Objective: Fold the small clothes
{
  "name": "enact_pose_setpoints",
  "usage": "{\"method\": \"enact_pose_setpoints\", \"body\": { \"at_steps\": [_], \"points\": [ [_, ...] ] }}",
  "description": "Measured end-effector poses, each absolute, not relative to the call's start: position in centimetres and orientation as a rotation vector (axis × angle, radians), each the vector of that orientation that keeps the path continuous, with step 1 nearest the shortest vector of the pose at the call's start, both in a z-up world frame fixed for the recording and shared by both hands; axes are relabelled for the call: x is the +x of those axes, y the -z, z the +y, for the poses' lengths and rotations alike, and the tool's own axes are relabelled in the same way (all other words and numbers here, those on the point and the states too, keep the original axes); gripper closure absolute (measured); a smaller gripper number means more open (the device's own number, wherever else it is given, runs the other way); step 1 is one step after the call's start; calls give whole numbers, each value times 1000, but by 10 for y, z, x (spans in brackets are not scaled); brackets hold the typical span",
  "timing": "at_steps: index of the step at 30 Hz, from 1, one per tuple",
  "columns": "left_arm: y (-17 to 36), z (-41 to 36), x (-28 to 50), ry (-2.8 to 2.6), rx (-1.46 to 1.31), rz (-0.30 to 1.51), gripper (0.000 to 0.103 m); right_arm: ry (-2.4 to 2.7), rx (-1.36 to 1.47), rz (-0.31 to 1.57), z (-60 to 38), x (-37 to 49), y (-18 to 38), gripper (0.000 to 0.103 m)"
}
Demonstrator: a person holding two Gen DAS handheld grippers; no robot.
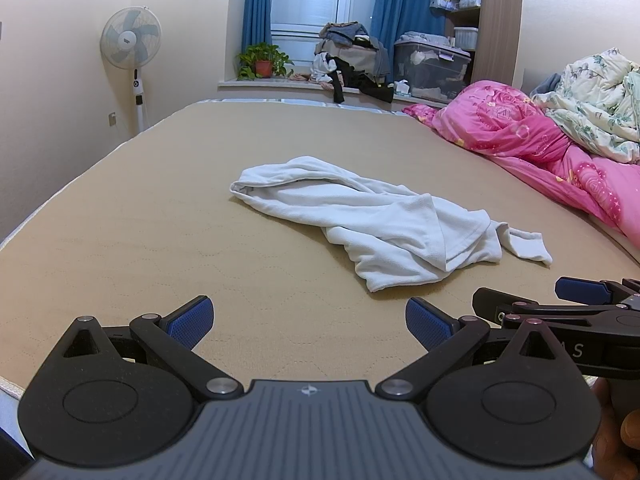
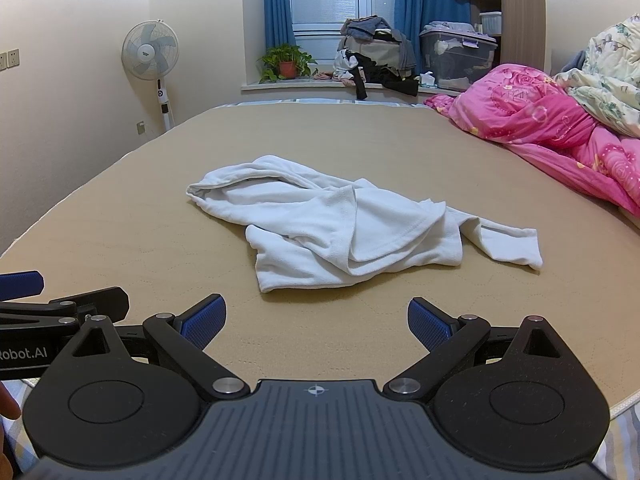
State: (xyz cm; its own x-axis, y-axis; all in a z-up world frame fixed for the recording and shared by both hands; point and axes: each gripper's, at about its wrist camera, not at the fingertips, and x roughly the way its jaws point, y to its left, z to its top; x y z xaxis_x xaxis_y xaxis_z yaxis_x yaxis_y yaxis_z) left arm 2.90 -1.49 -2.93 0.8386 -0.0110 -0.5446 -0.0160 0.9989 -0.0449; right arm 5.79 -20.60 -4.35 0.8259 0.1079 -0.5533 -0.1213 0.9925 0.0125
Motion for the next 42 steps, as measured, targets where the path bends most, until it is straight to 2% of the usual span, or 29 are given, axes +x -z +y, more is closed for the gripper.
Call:
{"method": "enact_pose_setpoints", "body": {
  "at_steps": [15, 17, 18, 20, 21, 22, 23, 24, 26, 28, 33, 34, 35, 36, 37, 38, 42],
  "points": [
    [31, -14, 28, -17, -46, 567, 1, -107, -16, 582, -209, 58, 42, 6],
    [32, -12, 27, -20, -50, 564, 4, -82, 1, 569, -217, 59, 37, 5],
    [32, -11, 27, -19, -51, 566, 13, -73, 24, 561, -225, 61, 33, 5],
    [32, -8, 30, -16, -56, 584, 49, -60, 57, 546, -242, 68, 21, 6],
    [33, -6, 32, -12, -67, 598, 59, -64, 65, 533, -253, 74, 12, 7],
    [34, -3, 35, -6, -78, 612, 81, -71, 63, 520, -261, 80, 5, 15],
    [35, -1, 40, -1, -81, 638, 91, -76, 48, 500, -272, 90, -4, 28],
    [36, 0, 46, 0, -80, 657, 91, -69, 31, 480, -282, 98, -10, 34],
    [34, 2, 59, 2, -71, 676, 91, -44, 13, 449, -300, 113, -16, 63],
    [31, -3, 76, 0, -46, 680, 91, -34, 48, 439, -323, 128, -10, 71],
    [20, -30, 142, 15, -59, 712, 88, 33, 123, 540, -356, 144, 19, 68],
    [19, -40, 159, 27, -73, 727, 78, 20, 130, 533, -360, 146, 19, 68],
    [19, -52, 178, 40, -84, 744, 57, 9, 121, 533, -362, 149, 19, 66],
    [19, -65, 198, 50, -98, 759, 44, 9, 110, 537, -364, 152, 21, 66],
    [20, -76, 214, 52, -107, 768, 27, 12, 108, 539, -367, 155, 22, 65],
    [21, -90, 233, 53, -117, 772, 23, 10, 119, 541, -369, 158, 22, 65],
    [35, -134, 293, 40, -127, 827, 21, 7, 178, 540, -372, 161, 19, 59]
  ]
}}
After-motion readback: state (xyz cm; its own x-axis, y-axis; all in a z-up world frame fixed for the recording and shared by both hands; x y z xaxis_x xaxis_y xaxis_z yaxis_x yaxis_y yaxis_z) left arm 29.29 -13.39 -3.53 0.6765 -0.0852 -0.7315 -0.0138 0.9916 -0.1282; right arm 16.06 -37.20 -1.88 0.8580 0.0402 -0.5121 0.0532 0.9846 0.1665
